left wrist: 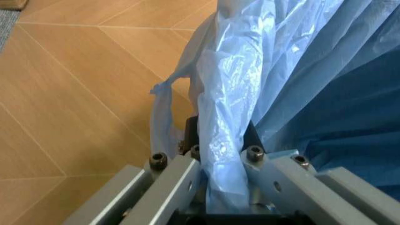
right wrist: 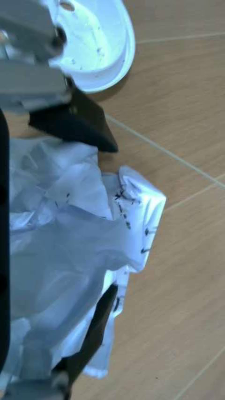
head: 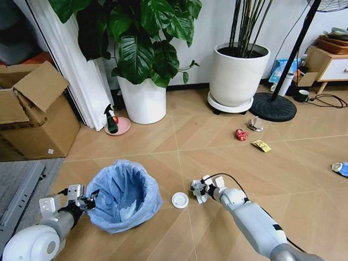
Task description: Pick up the trash bin and place the garbage on the floor into it.
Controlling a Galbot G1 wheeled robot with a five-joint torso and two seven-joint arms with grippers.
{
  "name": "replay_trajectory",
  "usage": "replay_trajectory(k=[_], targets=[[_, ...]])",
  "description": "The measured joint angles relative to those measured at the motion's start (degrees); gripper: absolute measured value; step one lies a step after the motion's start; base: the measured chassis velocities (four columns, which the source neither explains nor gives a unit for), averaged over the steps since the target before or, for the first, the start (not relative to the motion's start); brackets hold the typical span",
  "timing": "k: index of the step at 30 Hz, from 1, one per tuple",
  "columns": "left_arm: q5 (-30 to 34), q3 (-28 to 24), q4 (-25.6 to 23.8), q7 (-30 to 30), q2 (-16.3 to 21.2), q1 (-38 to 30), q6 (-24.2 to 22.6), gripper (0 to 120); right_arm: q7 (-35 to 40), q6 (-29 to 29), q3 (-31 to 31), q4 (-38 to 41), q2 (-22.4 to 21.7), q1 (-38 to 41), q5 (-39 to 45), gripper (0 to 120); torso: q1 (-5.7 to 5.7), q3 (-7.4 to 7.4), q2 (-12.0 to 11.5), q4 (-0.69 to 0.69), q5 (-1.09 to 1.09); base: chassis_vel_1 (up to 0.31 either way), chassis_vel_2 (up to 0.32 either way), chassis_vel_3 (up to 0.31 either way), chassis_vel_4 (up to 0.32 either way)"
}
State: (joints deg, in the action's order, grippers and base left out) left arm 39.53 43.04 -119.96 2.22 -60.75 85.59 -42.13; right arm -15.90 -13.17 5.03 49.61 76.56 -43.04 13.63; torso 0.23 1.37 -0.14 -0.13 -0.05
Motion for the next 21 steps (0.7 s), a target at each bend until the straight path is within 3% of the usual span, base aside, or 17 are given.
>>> replay_trajectory(k=[4,14,17,19,21], targets=[[-0.1,-0.1,0.1,0.0,-0.1,-0.1,0.0,0,0.5,0.5,0.2,-0.7,0.3,-0.3,-0.4,56,0.00,0.00,0.0,0.00,0.00,0.000,0.000,0.000,0.000],[-0.2,-0.1,0.1,-0.1,-0.2,-0.1,0.0,0,1.1,0.6,0.3,-0.9,0.6,-0.6,-0.5,27,0.00,0.00,0.0,0.00,-0.01,0.000,0.000,0.000,0.000],[-0.2,-0.1,0.1,-0.1,-0.3,-0.1,0.0,0,1.5,0.7,0.3,-0.9,0.6,-0.7,-0.5,12,0.00,0.00,0.0,0.00,-0.01,0.000,0.000,0.000,0.000],[-0.2,-0.1,0.1,-0.1,-0.3,-0.1,0.0,0,1.5,0.7,0.3,-0.9,0.6,-0.7,-0.5,12,0.00,0.00,0.0,0.00,-0.01,0.000,0.000,0.000,0.000],[-0.4,-0.1,0.1,-0.2,-0.4,0.0,0.0,0,1.7,0.7,0.4,-0.8,0.6,-0.9,-0.5,0,0.00,0.00,0.0,0.00,0.00,0.000,0.000,0.000,0.000]])
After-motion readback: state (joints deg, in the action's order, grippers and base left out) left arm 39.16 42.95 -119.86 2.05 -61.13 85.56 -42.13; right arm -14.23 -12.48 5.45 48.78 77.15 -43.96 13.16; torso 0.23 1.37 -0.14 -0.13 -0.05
